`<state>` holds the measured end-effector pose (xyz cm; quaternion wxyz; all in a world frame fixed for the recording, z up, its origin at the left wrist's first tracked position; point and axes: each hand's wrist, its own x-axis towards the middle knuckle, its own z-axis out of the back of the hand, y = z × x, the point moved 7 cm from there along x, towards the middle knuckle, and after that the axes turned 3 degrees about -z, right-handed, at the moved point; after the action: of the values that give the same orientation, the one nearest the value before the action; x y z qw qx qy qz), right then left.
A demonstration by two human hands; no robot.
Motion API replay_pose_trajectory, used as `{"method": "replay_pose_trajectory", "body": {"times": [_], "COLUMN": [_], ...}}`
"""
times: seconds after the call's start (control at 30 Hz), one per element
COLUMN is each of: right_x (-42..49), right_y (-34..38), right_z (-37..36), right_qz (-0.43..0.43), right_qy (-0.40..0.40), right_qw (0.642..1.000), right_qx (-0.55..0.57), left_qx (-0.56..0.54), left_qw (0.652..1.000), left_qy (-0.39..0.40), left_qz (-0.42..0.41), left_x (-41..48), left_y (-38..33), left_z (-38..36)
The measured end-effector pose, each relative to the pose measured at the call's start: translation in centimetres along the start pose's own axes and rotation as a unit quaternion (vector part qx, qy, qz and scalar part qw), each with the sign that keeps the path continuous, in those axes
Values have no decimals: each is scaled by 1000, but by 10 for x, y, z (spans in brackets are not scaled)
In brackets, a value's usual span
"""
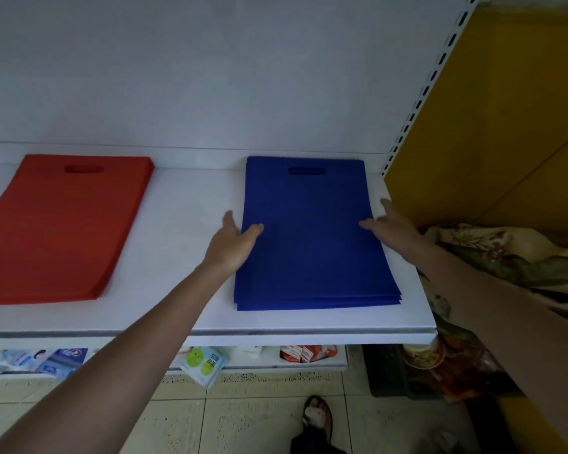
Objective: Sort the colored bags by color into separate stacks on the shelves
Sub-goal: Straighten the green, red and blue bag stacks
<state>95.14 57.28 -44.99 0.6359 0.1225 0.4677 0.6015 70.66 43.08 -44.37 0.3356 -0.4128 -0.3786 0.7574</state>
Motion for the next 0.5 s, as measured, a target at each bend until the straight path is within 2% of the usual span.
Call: {"method": "replay_pose_trajectory", "body": {"times": [0.07,0.13,0.2,0.27,0.3,0.4,0.47,0.5], "right_x": [-18,-35,-46,-56,-61,-77,-85,-90], "right_y": [-14,-24,-30,-40,-47,-59,-61,-56], "right_z": [1,-9,-14,-9,-6,-4,-4,-5], "right_qz": [-12,10,6,-17,-12,25,80,130], "right_qy": [-22,-6,10,23,29,42,16,-10], "right_qw": [995,995,999,986,989,999,986,967], "right_qx": [-95,-101,33,163,146,-15,-144,-220], "left_qx": [39,25,-9,-23,-2,102,180,230], "left_qw": [999,999,997,996,996,985,971,958], "left_qy": [-18,18,47,44,36,16,-4,-23], "left_qz": [10,-21,-57,-73,-84,-138,-157,-167], "left_x": [-22,-42,-53,-60,-63,-71,-71,-72], "left_y": [14,20,17,18,21,35,45,45], "left_z": [5,-4,-14,-16,-15,-12,-10,-8]}}
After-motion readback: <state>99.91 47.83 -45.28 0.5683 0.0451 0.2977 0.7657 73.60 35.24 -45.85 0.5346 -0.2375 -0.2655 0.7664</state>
